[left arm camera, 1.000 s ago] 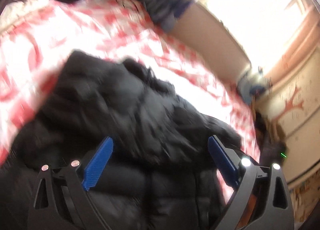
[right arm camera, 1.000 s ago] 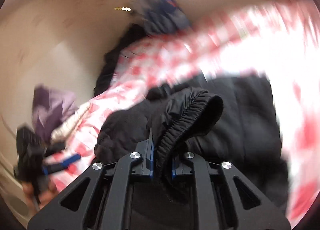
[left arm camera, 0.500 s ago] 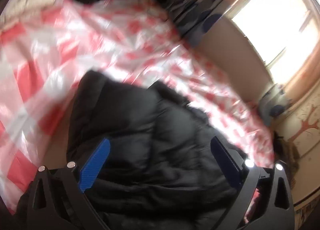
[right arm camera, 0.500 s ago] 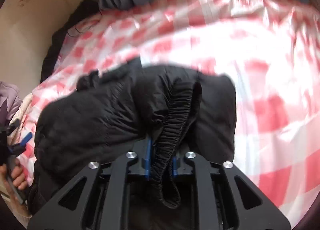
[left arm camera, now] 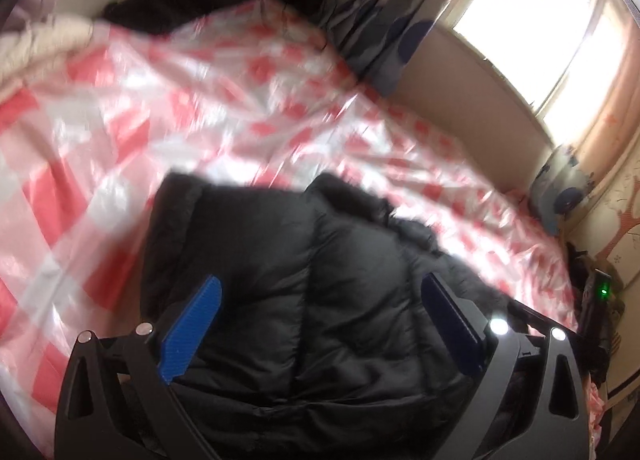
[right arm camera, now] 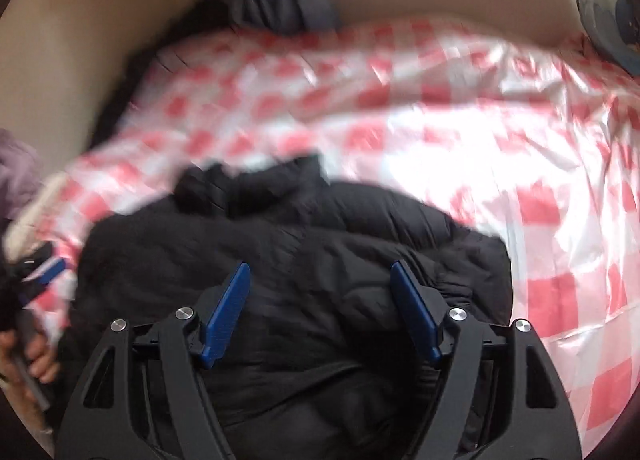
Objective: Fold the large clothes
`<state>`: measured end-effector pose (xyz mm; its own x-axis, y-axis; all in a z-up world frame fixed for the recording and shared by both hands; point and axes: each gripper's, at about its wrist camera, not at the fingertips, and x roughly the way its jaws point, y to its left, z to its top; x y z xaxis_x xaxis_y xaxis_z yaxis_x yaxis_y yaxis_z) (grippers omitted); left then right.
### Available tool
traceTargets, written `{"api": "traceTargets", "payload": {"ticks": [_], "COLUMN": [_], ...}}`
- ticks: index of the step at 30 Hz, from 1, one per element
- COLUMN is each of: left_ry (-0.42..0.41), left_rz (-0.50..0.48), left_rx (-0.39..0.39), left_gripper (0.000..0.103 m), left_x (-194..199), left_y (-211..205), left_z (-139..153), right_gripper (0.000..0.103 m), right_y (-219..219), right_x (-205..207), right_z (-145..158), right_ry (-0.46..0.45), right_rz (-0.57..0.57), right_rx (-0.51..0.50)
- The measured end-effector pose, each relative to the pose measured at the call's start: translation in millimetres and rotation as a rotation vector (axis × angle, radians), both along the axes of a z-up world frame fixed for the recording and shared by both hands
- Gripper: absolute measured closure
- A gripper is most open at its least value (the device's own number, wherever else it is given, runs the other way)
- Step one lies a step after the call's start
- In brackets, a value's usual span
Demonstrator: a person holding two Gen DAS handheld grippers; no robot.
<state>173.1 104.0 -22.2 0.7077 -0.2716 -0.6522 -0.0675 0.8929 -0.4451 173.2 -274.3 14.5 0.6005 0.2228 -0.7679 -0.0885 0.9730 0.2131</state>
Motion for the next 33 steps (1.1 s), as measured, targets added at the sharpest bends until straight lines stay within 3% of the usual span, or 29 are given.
{"api": "traceTargets", "payload": {"ticks": [2,4,6,8,10,13,16,19,20,23,25,28,33], "left_ry": [0.125,0.116,0.134,0.102,0.067,0.052,0.093,0.189,0.212,0.277,0.289,0.297,0.379], "left_rz": [-0.052,-0.078,-0.061,-0.06,-0.041,-0.025,-0.045,-0.092,-0.101,-0.127,-0.095,-0.133,-0.171], "left_rx": [0.012,0.011,0.032,0.011,0.039,0.072,0.126,0.182,0.163,-0.038,-0.069,-0.151,-0.133], "left_gripper": [0.007,0.007,0.007,0.007,0.007,0.007,0.007,0.007,0.007,0.007,0.007,0.007,0.007], "left_x": [15.3,13.7,8.8,-7.4,-31.1,-89.5,-161.1,-214.0,-226.0,-265.9,-284.2,-299.5,-302.4], "left_y": [-2.2,-3.6,-1.4,11.6,28.4,59.7,91.8,115.0,121.0,146.0,153.8,150.6,133.1], "left_z": [-37.0,-44.5,-33.1,-8.9,15.3,36.7,30.4,13.6,9.7,-5.8,-10.9,-21.1,-43.1], "right_gripper": [0.034,0.035,0.035,0.034,0.028,0.022,0.021,0.021,0.021,0.021,0.021,0.021,0.021], "right_y": [-14.5,-31.8,-36.6,-40.3,-49.7,-64.5,-85.4,-93.5,-95.5,-91.2,-84.2,-71.1,-48.3], "right_x": [15.1,12.7,-2.3,-29.6,-74.2,-146.1,-227.9,-296.5,-310.1,-344.4,-354.8,-363.7,-365.5], "right_z": [-34.5,-48.7,-35.2,-11.5,14.5,28.2,17.3,-10.8,-16.8,-27.4,-29.7,-37.9,-44.5], "right_ry": [0.09,0.119,0.093,0.046,0.012,0.052,0.159,0.295,0.318,0.367,0.388,0.438,0.462], "right_rz": [-0.04,-0.073,-0.074,-0.051,-0.02,0.007,0.027,0.02,0.016,0.024,0.036,0.071,0.106], "right_rx": [0.041,0.138,0.163,0.175,0.185,0.223,0.272,0.328,0.359,0.439,0.459,0.491,0.509]}}
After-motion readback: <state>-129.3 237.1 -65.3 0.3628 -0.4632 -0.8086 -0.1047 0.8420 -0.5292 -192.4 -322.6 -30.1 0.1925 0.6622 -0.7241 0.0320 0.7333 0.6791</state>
